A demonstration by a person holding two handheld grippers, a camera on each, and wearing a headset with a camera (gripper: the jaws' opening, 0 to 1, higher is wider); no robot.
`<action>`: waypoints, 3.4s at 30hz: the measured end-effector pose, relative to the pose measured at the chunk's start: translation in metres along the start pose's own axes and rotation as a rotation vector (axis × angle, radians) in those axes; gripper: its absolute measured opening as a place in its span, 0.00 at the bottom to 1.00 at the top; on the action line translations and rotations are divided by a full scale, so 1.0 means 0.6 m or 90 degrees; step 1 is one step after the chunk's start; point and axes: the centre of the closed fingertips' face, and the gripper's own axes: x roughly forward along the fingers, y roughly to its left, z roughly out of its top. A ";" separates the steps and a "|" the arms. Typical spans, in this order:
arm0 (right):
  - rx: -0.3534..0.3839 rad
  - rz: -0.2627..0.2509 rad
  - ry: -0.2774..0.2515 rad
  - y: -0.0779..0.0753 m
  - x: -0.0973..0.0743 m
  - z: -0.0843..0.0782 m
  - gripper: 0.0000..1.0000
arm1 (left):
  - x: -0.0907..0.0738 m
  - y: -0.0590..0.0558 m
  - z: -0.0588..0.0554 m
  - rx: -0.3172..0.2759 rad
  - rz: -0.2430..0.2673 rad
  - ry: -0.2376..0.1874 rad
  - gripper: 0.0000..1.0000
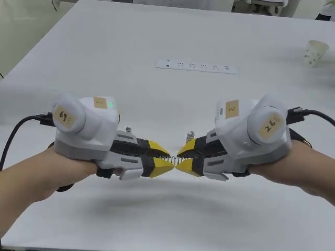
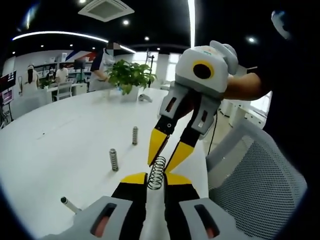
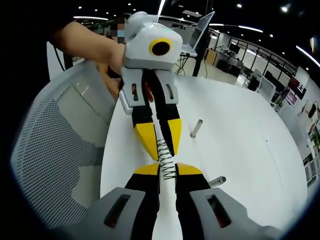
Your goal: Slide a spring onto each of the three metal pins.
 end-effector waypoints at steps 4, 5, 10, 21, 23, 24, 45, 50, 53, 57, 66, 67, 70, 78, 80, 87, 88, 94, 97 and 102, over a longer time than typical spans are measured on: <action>-0.006 0.002 0.002 0.003 0.000 -0.001 0.08 | 0.000 -0.002 -0.001 0.005 -0.005 0.002 0.03; -0.007 0.003 0.002 0.004 0.001 -0.001 0.08 | 0.000 -0.004 -0.002 0.007 -0.007 0.004 0.03; -0.006 0.005 0.000 0.005 0.001 -0.001 0.08 | -0.001 -0.006 -0.004 0.012 -0.011 0.005 0.02; 0.010 0.012 -0.003 0.007 0.002 0.000 0.09 | -0.003 -0.007 -0.005 0.014 -0.020 0.012 0.02; 0.020 0.014 -0.003 0.007 0.002 -0.001 0.10 | -0.003 -0.008 -0.005 0.013 -0.021 0.013 0.02; 0.027 0.013 -0.004 0.007 0.002 -0.001 0.10 | -0.003 -0.008 -0.005 0.015 -0.021 0.014 0.02; 0.028 0.028 -0.037 0.018 -0.002 -0.013 0.15 | -0.008 -0.019 -0.010 0.016 -0.052 0.022 0.02; 0.034 0.029 -0.047 0.019 -0.003 -0.013 0.10 | -0.009 -0.020 -0.007 0.015 -0.055 0.018 0.02; 0.038 0.029 -0.047 0.018 -0.003 -0.014 0.10 | -0.011 -0.021 -0.007 0.014 -0.057 0.017 0.02; 0.032 0.020 -0.052 0.016 -0.004 -0.012 0.08 | -0.012 -0.019 -0.007 0.012 -0.055 0.016 0.02; 0.009 0.024 -0.062 0.022 -0.007 -0.006 0.07 | -0.009 -0.023 -0.023 0.014 -0.059 0.034 0.02; 0.005 0.024 -0.060 0.022 -0.008 -0.005 0.07 | -0.009 -0.023 -0.023 0.013 -0.059 0.034 0.02; -0.005 0.026 -0.063 0.022 -0.011 -0.001 0.07 | -0.009 -0.023 -0.023 0.014 -0.059 0.035 0.02; -0.029 0.037 -0.086 0.025 -0.023 0.029 0.07 | -0.008 -0.021 -0.029 0.026 -0.051 0.047 0.02; -0.029 0.039 -0.096 0.027 -0.023 0.040 0.07 | -0.007 -0.021 -0.030 0.027 -0.052 0.049 0.02; -0.032 0.042 -0.109 0.035 -0.017 0.056 0.08 | -0.004 -0.025 -0.034 0.034 -0.054 0.053 0.02; -0.031 0.042 -0.113 0.034 -0.016 0.059 0.08 | -0.004 -0.026 -0.033 0.033 -0.055 0.053 0.02; -0.029 0.042 -0.135 0.034 -0.014 0.080 0.08 | 0.006 -0.034 -0.025 0.036 -0.060 0.045 0.02; -0.041 0.041 -0.136 0.036 -0.013 0.087 0.08 | 0.008 -0.038 -0.022 0.036 -0.064 0.040 0.02; -0.038 0.042 -0.142 0.037 -0.012 0.087 0.08 | 0.003 -0.039 -0.024 0.039 -0.063 0.044 0.02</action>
